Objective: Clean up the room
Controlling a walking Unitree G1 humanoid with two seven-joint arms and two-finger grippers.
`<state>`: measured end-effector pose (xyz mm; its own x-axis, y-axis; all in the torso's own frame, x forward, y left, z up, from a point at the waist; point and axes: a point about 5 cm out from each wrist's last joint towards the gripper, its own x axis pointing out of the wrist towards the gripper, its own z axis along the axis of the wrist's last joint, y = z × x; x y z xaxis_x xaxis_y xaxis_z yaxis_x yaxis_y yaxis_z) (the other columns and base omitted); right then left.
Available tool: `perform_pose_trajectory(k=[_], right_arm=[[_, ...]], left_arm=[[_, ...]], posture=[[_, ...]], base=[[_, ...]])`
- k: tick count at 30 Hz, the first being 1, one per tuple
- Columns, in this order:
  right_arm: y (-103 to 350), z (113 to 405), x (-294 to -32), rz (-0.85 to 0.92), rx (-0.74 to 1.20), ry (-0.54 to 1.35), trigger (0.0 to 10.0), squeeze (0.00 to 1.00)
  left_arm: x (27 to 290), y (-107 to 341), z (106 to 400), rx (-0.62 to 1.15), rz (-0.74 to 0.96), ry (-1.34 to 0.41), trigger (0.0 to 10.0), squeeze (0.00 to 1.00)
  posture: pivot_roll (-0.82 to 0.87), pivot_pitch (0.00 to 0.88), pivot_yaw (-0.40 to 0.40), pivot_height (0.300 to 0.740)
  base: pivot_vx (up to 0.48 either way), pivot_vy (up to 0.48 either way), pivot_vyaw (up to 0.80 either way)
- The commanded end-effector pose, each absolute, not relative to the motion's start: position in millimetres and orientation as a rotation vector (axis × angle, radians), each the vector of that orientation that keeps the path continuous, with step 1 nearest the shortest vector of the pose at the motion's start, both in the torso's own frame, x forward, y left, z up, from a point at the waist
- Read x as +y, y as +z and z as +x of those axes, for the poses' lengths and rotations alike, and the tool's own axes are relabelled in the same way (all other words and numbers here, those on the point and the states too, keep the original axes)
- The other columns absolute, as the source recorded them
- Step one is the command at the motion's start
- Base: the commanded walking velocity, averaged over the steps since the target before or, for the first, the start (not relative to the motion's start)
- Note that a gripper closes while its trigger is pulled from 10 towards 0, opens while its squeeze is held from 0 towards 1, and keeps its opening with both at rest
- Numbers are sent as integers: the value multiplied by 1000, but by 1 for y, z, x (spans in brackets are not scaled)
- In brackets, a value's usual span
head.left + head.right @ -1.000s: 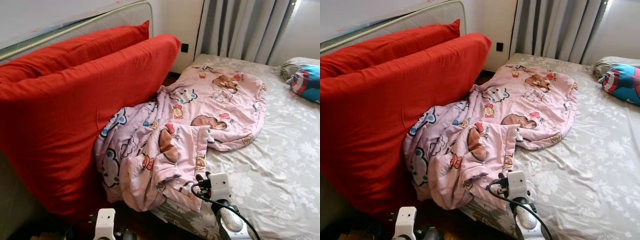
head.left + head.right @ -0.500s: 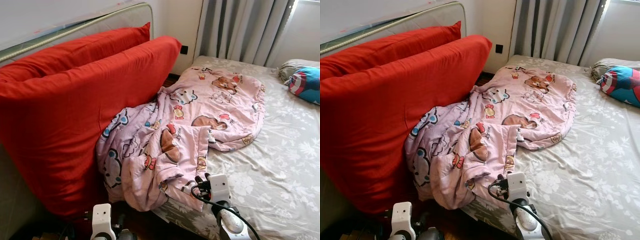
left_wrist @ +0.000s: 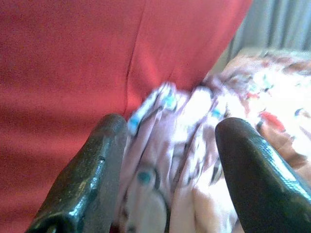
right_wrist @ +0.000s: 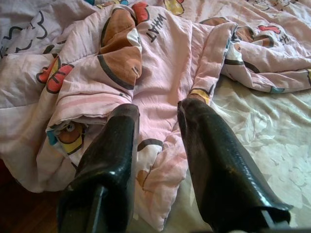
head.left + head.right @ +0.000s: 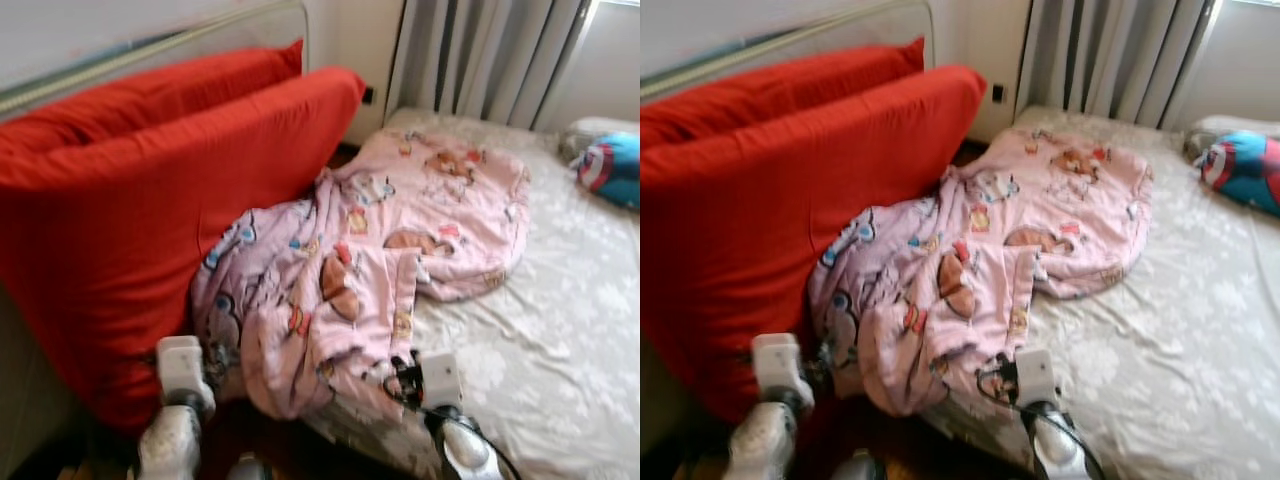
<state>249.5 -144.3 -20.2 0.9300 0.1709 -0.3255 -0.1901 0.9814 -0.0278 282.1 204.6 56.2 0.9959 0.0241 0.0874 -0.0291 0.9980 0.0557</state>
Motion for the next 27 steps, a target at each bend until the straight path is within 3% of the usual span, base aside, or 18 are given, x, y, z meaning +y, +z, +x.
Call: perform_pose_trajectory(k=[1,15,24,27], right_arm=[[-19,251,-145,-55,330,182,10000,0],[-19,252,-143,-82,329,195,10000,0],[-19,253,-142,-78,327,184,10000,0],[-20,251,-143,-57,333,173,10000,0]], left_arm=[[195,46,278,-41,66,-24,10000,0],[206,36,259,50,33,23,10000,0],[203,44,273,43,7,17,10000,0],[203,44,271,54,4,15,10000,0]], posture=[[-95,0,-28,664],[-85,0,-24,664],[-91,0,-16,664],[-90,2,-17,664]], base=[[0,0,0],[0,0,0],[0,0,689],[0,0,0]])
